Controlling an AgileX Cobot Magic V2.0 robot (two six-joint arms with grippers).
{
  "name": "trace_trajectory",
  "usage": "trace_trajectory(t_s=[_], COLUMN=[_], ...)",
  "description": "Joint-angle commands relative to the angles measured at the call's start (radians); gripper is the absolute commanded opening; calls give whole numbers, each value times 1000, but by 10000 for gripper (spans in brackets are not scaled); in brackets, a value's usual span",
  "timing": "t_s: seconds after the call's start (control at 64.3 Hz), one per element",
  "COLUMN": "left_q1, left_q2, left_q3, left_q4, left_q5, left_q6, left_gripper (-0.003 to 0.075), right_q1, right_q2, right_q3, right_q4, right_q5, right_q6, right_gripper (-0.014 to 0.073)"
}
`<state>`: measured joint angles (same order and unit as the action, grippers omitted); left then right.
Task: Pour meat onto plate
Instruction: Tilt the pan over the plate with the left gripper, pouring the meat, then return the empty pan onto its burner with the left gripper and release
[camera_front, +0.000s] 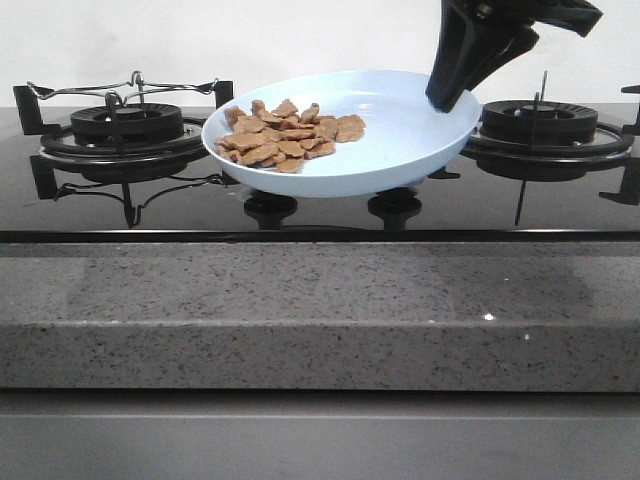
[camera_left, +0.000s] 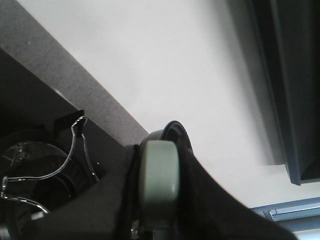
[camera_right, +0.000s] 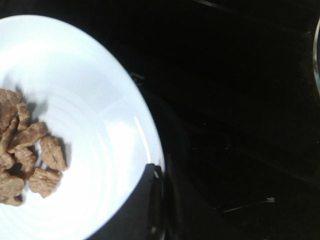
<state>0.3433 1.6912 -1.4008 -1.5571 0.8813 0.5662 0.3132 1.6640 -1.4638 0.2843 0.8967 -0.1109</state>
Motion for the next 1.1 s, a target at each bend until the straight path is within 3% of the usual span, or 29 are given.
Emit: trace_trajectory(t_s=[0.0, 0.56, 0.668, 0.886, 0.964, 1.088], left_q1=[1, 1, 1, 1, 1, 7], left_q2=[-1, 150, 150, 150, 150, 150], left_q3=[-29, -29, -29, -29, -29, -29], left_q4=[-112, -130, -126, -77, -59, -25], left_q5=[37, 55, 53, 69, 108, 167], left_q6=[4, 17, 17, 17, 17, 17], left_gripper=[-20, -4, 95, 394, 440, 445], right_q1=[-2, -2, -2, -2, -2, -2], right_q2=[-48, -48, -48, -48, -48, -48], right_q3=[-24, -24, -24, -24, -24, -24], right_q4=[24, 24, 24, 24, 24, 24], right_q5=[-40, -40, -40, -40, -40, -40], right_q6=[-4, -4, -4, -4, -4, -4], right_gripper=[-60, -60, -60, -60, -60, -60])
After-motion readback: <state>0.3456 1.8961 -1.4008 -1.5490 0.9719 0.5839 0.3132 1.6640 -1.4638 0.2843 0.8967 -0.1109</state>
